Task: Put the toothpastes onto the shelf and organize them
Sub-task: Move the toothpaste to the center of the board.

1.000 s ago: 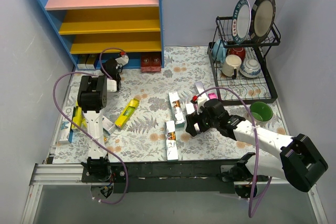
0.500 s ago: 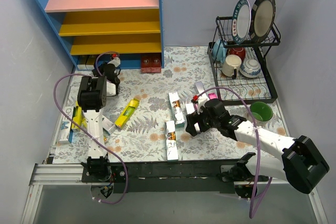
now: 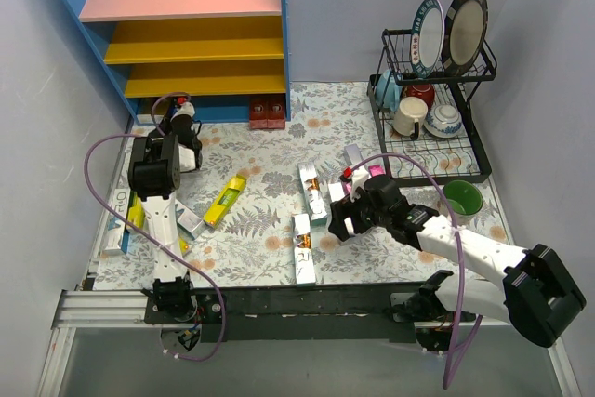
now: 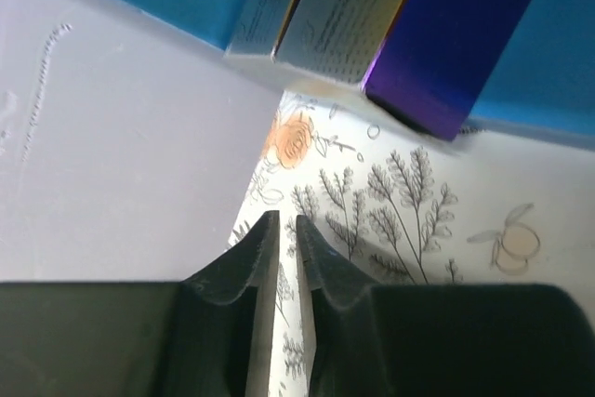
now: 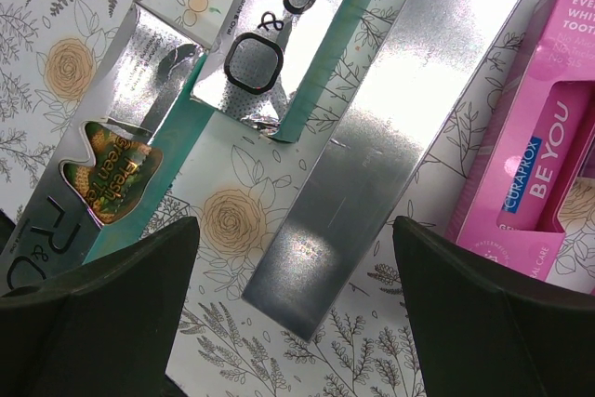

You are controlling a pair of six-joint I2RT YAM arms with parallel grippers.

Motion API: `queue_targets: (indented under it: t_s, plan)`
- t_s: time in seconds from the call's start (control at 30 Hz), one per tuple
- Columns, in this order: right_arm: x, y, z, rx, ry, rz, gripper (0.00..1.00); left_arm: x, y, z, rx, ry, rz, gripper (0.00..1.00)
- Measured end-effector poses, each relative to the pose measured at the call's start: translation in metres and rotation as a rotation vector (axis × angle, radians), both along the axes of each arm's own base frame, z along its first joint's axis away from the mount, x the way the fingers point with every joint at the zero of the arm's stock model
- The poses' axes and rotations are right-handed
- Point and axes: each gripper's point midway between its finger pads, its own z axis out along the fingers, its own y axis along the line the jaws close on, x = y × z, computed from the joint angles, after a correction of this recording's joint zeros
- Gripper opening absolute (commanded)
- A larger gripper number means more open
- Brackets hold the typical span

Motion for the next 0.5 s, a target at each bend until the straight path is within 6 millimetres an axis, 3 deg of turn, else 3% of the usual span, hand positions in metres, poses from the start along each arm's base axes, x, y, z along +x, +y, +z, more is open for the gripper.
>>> queue_targets:
  t_s: [0.13,0.27,0.37,0.4,0.5]
  plan:
    - [0.000,0.000,0.002,0.006,-0.006,-0.001,0.93,-0.008,-0.005,0.000,-0.072,-0.021,-0.010,0.17]
    - [0.001,0.001,0.008,0.019,-0.022,0.000,0.93,-0.013,-0.012,0.014,-0.212,-0.112,-0.013,0.22]
    - [0.002,0.002,0.012,0.028,-0.036,0.001,0.93,-0.014,-0.017,0.034,-0.356,-0.210,-0.019,0.34]
    - [0.003,0.002,0.013,0.031,-0.040,0.002,0.93,-0.014,-0.018,0.042,-0.410,-0.249,-0.023,0.46]
    - [0.006,0.005,0.017,0.045,-0.063,0.006,0.93,-0.013,-0.024,0.062,-0.567,-0.355,-0.034,0.62]
